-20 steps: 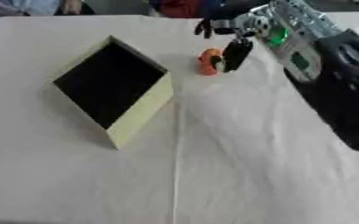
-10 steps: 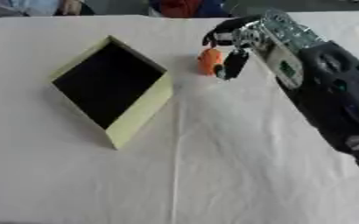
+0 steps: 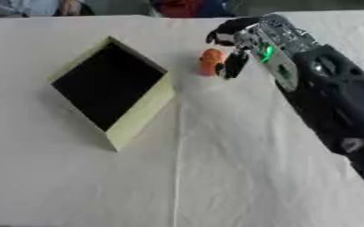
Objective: Pick up objects on the table and place them in the box.
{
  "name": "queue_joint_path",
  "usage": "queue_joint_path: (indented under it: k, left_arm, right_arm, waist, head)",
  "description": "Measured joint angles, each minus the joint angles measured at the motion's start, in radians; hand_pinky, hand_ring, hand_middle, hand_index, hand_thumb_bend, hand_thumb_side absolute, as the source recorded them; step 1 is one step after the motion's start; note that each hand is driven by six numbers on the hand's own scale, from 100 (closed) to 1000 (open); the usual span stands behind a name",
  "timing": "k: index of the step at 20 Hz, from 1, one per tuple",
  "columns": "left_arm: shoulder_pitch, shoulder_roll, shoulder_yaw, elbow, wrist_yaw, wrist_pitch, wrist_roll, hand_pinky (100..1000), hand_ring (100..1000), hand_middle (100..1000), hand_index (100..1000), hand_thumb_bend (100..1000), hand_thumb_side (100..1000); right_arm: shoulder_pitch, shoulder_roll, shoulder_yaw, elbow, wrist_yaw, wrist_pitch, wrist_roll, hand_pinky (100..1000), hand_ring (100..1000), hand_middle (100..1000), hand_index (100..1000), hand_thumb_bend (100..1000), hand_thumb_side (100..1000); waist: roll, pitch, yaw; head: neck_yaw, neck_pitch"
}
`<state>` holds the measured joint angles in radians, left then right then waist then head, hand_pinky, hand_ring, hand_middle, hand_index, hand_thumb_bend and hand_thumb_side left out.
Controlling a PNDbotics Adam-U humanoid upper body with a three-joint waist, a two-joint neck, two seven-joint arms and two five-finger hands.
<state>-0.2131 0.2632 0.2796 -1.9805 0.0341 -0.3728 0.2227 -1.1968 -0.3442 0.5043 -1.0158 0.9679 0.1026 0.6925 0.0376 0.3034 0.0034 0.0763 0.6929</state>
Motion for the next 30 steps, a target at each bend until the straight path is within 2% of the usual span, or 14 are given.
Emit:
queue_joint_path:
  k: [11, 16, 18, 19, 20, 21, 25, 30]
  left_arm:
    - [-0.002, -0.015, -0.005, 0.0, 0.005, 0.003, -0.01, 617, 657, 720, 761, 100, 661]
    - [-0.002, -0.017, -0.006, 0.0, 0.009, 0.003, -0.016, 617, 657, 721, 761, 100, 662]
    - [-0.002, -0.017, -0.006, 0.0, 0.009, 0.003, -0.018, 617, 657, 721, 761, 100, 661]
    - [-0.002, -0.017, -0.006, 0.0, 0.009, 0.003, -0.018, 617, 657, 721, 761, 100, 661]
    - [-0.002, -0.017, -0.006, 0.0, 0.009, 0.004, -0.018, 617, 657, 721, 761, 100, 661]
    - [-0.003, -0.017, -0.006, 0.0, 0.01, 0.004, -0.018, 617, 657, 721, 761, 100, 660]
    - [-0.005, -0.017, -0.01, 0.0, 0.01, 0.004, -0.019, 617, 657, 721, 761, 100, 659]
    - [-0.007, -0.017, -0.011, 0.0, 0.01, 0.007, -0.022, 618, 658, 722, 762, 100, 659]
  right_arm:
    - [-0.009, 0.075, -0.082, 0.185, 0.114, -0.01, -0.104, 982, 998, 863, 983, 100, 320]
    - [-0.018, 0.099, -0.111, 0.247, 0.16, -0.02, -0.144, 974, 982, 821, 954, 100, 292]
    - [-0.023, 0.108, -0.125, 0.267, 0.183, -0.021, -0.166, 957, 963, 751, 906, 100, 307]
    - [-0.025, 0.112, -0.132, 0.276, 0.191, -0.021, -0.178, 933, 933, 661, 823, 100, 332]
    - [-0.026, 0.114, -0.138, 0.28, 0.195, -0.021, -0.191, 925, 922, 636, 803, 100, 321]
    - [-0.027, 0.116, -0.143, 0.281, 0.196, -0.019, -0.205, 891, 883, 564, 736, 100, 267]
    - [-0.026, 0.119, -0.145, 0.244, 0.191, 0.011, -0.26, 851, 844, 510, 677, 100, 159]
    - [-0.017, 0.113, -0.123, 0.176, 0.135, 0.064, -0.334, 834, 824, 467, 622, 100, 118]
  waist:
    - [0.008, 0.011, 0.006]
    - [0.01, 0.011, 0.01]
    - [0.011, 0.011, 0.011]
    - [0.011, 0.011, 0.012]
    - [0.011, 0.011, 0.012]
    - [0.012, 0.011, 0.012]
    - [0.013, 0.015, 0.014]
    - [0.009, 0.015, 0.014]
  head:
    - [-0.009, -0.009]
    - [-0.011, -0.009]
    - [-0.013, -0.009]
    - [-0.013, -0.009]
    - [-0.013, -0.009]
    - [-0.013, -0.009]
    - [-0.013, -0.009]
    - [-0.012, -0.009]
